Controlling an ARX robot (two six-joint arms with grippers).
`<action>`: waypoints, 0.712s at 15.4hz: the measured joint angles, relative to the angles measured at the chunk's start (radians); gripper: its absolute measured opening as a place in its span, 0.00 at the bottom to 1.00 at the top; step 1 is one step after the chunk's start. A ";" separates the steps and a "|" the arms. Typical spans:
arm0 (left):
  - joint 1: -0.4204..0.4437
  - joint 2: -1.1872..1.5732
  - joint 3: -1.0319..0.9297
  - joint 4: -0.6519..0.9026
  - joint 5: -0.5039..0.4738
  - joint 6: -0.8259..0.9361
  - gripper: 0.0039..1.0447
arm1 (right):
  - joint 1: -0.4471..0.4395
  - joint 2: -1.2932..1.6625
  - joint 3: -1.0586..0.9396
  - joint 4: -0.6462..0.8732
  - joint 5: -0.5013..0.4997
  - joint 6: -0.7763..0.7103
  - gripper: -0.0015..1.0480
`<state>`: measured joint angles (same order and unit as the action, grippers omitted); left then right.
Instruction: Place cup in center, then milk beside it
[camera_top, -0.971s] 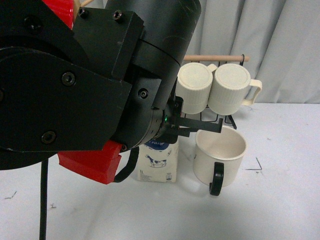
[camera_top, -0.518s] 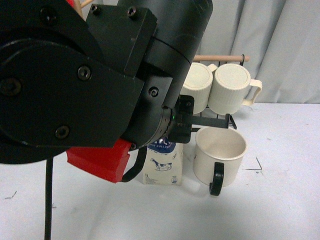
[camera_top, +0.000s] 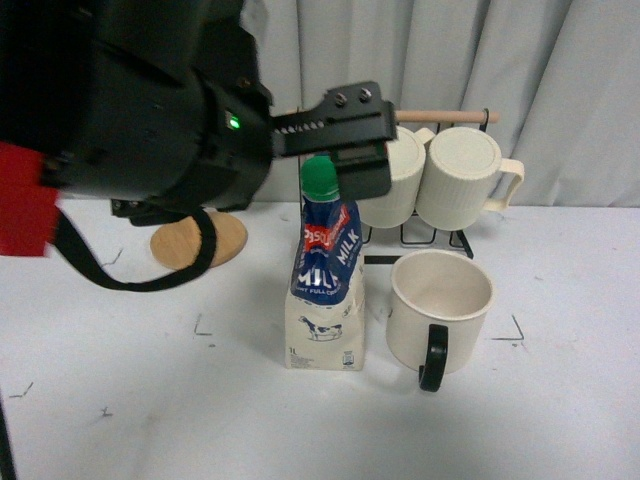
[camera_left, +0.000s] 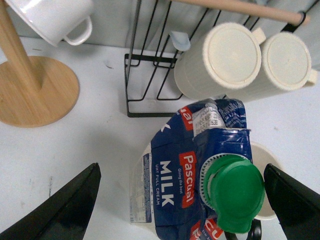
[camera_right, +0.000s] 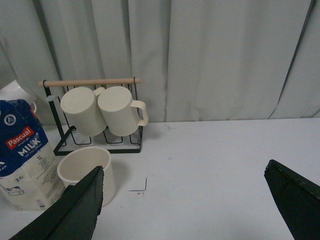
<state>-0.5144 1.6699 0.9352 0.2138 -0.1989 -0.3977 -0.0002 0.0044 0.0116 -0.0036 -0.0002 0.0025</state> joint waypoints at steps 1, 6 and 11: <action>0.030 -0.049 -0.037 0.004 0.035 -0.026 0.93 | 0.000 0.000 0.000 0.000 0.000 0.000 0.94; 0.163 -0.308 -0.219 0.006 0.153 -0.019 0.94 | 0.000 0.000 0.000 0.000 0.000 0.000 0.94; 0.507 -0.733 -0.653 0.421 0.174 0.360 0.34 | 0.000 0.000 0.000 0.000 0.000 0.000 0.94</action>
<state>-0.0078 0.9371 0.2821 0.6350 -0.0246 -0.0372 -0.0002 0.0044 0.0116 -0.0036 -0.0002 0.0025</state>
